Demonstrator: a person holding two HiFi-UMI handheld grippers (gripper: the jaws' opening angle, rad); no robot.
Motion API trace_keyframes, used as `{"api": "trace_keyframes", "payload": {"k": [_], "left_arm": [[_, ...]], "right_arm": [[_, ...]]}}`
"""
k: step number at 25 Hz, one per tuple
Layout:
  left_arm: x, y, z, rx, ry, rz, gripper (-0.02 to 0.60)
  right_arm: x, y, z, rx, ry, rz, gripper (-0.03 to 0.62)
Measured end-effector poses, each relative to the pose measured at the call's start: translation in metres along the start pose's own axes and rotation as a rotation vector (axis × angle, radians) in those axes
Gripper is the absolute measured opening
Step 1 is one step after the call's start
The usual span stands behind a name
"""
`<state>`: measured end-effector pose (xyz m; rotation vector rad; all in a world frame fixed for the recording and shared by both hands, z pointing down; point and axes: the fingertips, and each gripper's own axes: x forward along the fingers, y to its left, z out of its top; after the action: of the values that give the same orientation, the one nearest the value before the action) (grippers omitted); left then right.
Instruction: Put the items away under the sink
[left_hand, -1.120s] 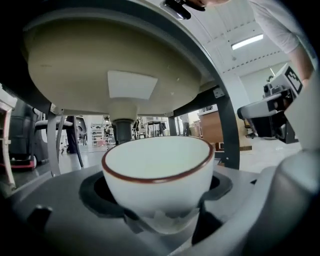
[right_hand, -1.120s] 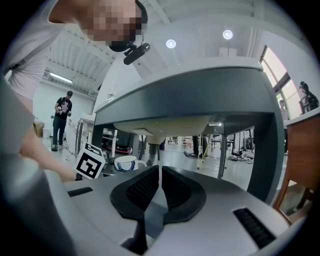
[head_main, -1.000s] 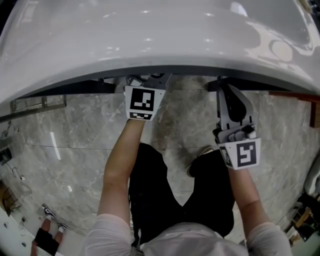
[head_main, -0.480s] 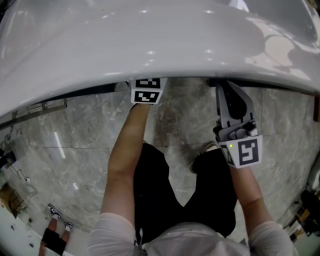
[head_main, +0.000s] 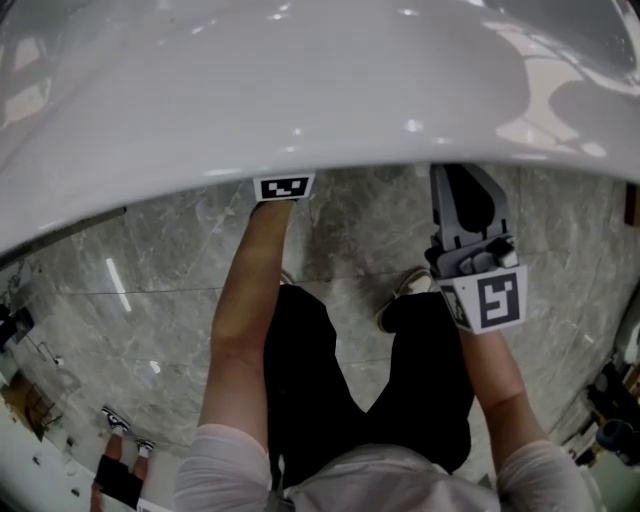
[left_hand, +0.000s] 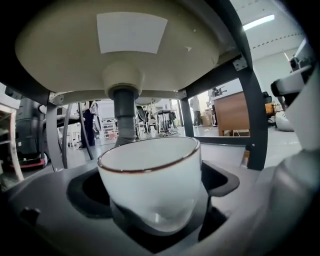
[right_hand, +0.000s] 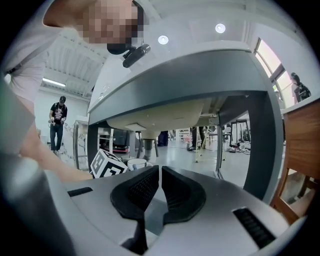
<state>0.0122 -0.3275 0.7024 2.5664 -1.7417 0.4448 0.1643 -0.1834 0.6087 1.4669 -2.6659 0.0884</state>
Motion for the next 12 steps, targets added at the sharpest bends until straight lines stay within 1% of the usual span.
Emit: {"api": "trace_keyframes", "payload": {"k": [3,5,7,10,12], "left_arm": [[-0.006,0.0,0.004,-0.018,-0.04,-0.011,0.552],[-0.009,-0.004,0.006,-0.012,-0.066,-0.032,0.572],[-0.015,-0.007,0.007,-0.01,-0.079,-0.051,0.586],[-0.025,-0.003,0.01,-0.049,-0.086,-0.046,0.586],[-0.031,-0.001,0.005,-0.059,-0.085,-0.047,0.586]], "right_arm": [[0.002,-0.001,0.003,0.015,0.002,0.002,0.041],[0.006,-0.001,0.002,0.013,0.011,0.005,0.041],[0.01,0.007,0.006,-0.004,0.014,0.029,0.041],[0.012,0.025,0.014,-0.019,0.023,0.083,0.041],[0.01,0.035,0.018,-0.013,0.021,0.11,0.041]]}}
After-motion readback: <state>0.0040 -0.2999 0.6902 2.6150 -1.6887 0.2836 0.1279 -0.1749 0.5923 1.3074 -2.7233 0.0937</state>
